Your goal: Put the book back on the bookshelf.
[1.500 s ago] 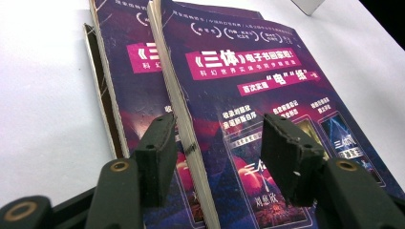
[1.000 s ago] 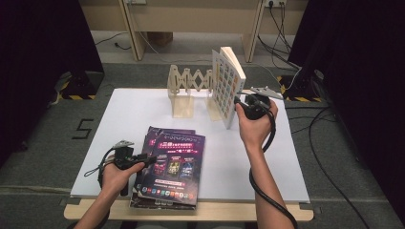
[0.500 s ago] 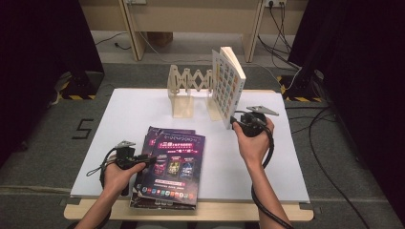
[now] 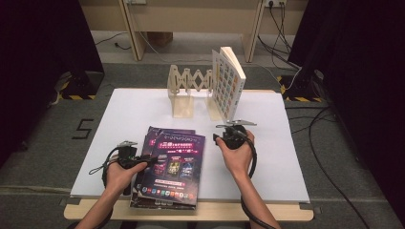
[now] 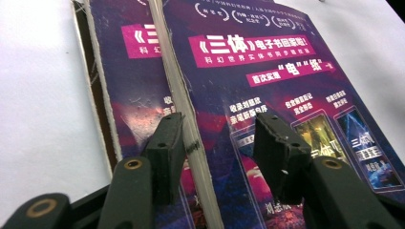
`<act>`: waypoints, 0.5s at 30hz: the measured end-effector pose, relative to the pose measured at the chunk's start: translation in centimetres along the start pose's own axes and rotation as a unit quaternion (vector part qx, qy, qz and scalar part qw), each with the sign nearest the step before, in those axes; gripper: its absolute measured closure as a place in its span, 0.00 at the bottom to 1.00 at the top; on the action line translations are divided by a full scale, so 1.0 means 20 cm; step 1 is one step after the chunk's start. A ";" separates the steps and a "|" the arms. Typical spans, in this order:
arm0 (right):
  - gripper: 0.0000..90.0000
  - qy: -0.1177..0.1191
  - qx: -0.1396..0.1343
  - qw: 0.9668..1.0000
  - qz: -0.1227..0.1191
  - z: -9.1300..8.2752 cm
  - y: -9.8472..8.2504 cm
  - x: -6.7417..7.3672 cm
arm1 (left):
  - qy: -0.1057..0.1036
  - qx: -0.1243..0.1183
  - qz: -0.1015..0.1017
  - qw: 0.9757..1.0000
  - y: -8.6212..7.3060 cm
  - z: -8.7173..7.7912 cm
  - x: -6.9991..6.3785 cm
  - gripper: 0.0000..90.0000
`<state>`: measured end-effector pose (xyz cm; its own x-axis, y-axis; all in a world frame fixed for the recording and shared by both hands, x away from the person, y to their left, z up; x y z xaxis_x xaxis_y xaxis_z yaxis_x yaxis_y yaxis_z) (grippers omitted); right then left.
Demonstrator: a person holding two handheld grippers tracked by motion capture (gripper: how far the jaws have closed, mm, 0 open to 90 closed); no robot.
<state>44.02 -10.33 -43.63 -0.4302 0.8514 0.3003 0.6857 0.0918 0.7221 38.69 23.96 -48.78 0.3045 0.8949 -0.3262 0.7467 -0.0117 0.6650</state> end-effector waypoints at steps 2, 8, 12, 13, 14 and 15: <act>0.62 0.011 0.012 1.000 -0.003 0.04 -0.02 0.02 | 0.002 0.001 0.000 1.000 0.00 0.00 0.00 0.60; 0.62 0.039 0.054 0.998 0.012 0.14 -0.07 0.08 | 0.001 -0.001 -0.023 1.000 0.00 0.00 0.01 0.64; 0.62 0.062 0.071 0.995 0.017 0.19 -0.10 0.10 | 0.004 -0.002 -0.027 1.000 0.00 0.00 0.01 0.66; 0.62 0.062 0.076 0.995 0.017 0.20 -0.11 0.11 | 0.006 -0.002 -0.027 1.000 0.00 0.00 0.01 0.67; 0.62 0.065 0.081 0.994 0.020 0.20 -0.11 0.11 | 0.007 -0.003 -0.027 1.000 0.00 0.00 0.01 0.67; 0.62 0.067 0.084 0.994 0.022 0.21 -0.12 0.12 | 0.007 -0.003 -0.027 1.000 0.00 0.00 0.01 0.67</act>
<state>43.87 -6.38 -47.31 -0.4639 0.7814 0.4174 0.7892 0.1506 0.5954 38.68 24.10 -48.75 0.2552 0.9007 -0.3516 0.7587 0.0389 0.6503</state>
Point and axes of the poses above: each handheld gripper's, and its own axes: z roughly forward along the jaws, y roughly out of its top, x roughly to its left, the point moved 1 cm from there along z, roughly forward along the jaws, and after that the axes turned 5 degrees about y, right-handed, at the moved point
